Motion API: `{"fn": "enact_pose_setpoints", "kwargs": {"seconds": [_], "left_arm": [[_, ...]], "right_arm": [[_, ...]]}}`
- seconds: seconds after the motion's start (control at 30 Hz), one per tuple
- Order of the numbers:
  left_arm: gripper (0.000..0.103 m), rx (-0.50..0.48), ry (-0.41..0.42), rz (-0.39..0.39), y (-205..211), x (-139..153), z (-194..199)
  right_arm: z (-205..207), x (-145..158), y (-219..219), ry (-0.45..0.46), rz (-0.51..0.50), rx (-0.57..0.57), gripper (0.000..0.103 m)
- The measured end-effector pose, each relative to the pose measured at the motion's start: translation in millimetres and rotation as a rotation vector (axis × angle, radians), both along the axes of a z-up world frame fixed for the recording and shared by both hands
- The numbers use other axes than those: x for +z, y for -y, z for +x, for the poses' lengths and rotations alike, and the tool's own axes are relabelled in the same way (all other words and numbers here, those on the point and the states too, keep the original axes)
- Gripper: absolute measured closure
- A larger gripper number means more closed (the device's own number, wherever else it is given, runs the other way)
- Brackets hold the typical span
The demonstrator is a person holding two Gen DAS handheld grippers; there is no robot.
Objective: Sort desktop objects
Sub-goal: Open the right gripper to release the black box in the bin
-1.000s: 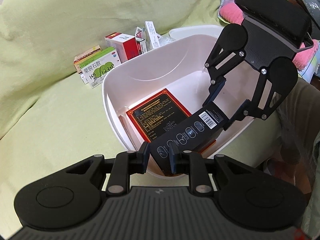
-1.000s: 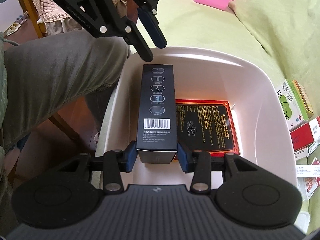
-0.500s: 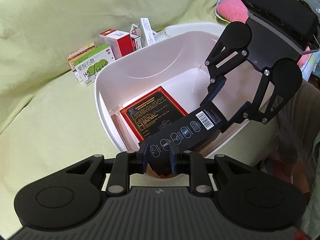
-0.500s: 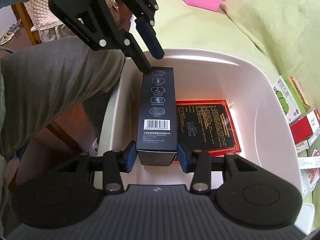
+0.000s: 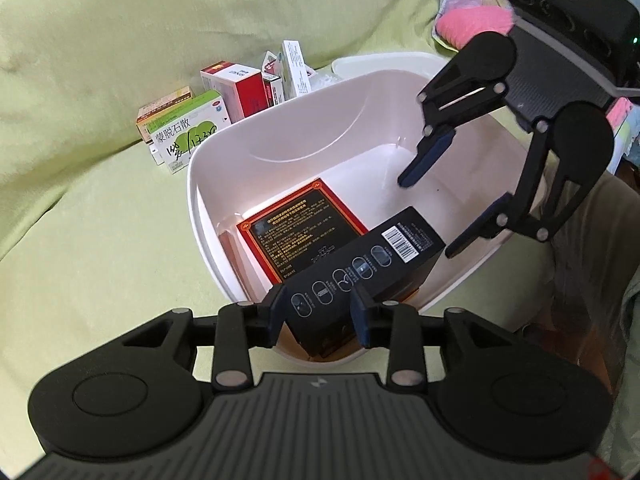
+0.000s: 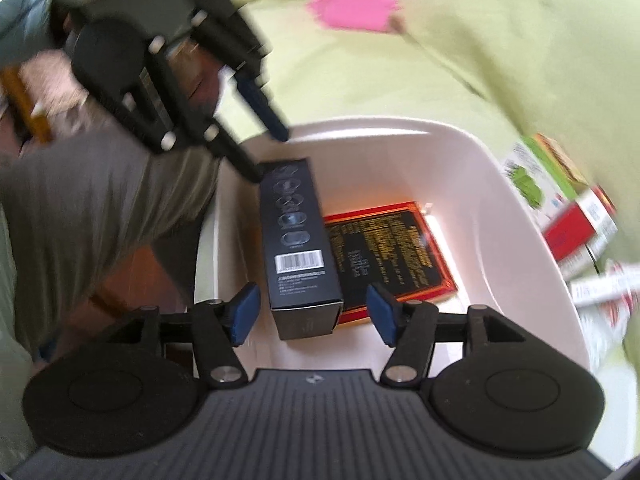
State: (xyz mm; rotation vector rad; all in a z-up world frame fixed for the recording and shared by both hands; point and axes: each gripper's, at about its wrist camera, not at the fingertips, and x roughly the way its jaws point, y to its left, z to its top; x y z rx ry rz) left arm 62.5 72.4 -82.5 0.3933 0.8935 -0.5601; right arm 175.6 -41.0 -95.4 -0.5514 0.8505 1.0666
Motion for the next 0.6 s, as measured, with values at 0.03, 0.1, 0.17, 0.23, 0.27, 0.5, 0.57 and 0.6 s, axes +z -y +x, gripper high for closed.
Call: {"fn": "enact_pose_setpoints", "kwargs": {"seconds": [0.03, 0.1, 0.17, 0.23, 0.27, 0.5, 0.57, 0.6], "left_arm": [[0.063, 0.004, 0.0, -0.004, 0.6, 0.8, -0.2], [0.062, 0.013, 0.0, -0.011, 1.7, 2.3, -0.5], [0.06, 0.021, 0.0, -0.019, 2.9, 3.9, -0.9], [0.049, 0.033, -0.002, -0.034, 3.4, 6.8, -1.3], [0.043, 0.044, -0.002, -0.043, 3.7, 8.8, -1.8], [0.031, 0.131, -0.017, -0.092, 5.8, 21.7, -2.0], [0.029, 0.151, -0.014, -0.099, 6.6, 25.0, -0.7], [0.029, 0.156, -0.012, -0.102, 7.0, 26.8, 0.2]], "right_arm": [[-0.8, 2.4, 4.6, -0.004, 0.022, -0.046, 0.046], [-2.7, 6.8, 14.2, -0.011, 0.065, -0.143, 0.043], [-5.3, 10.3, 24.7, -0.017, 0.11, -0.252, 0.037], [-5.2, 11.4, 34.8, -0.041, 0.162, -0.345, 0.032], [-6.0, 12.1, 40.9, -0.055, 0.188, -0.392, 0.029], [-4.2, 14.9, 64.6, -0.091, 0.233, -0.546, 0.02], [-1.1, 16.7, 67.3, -0.081, 0.228, -0.552, 0.019], [1.0, 17.6, 68.4, -0.074, 0.228, -0.553, 0.019]]}}
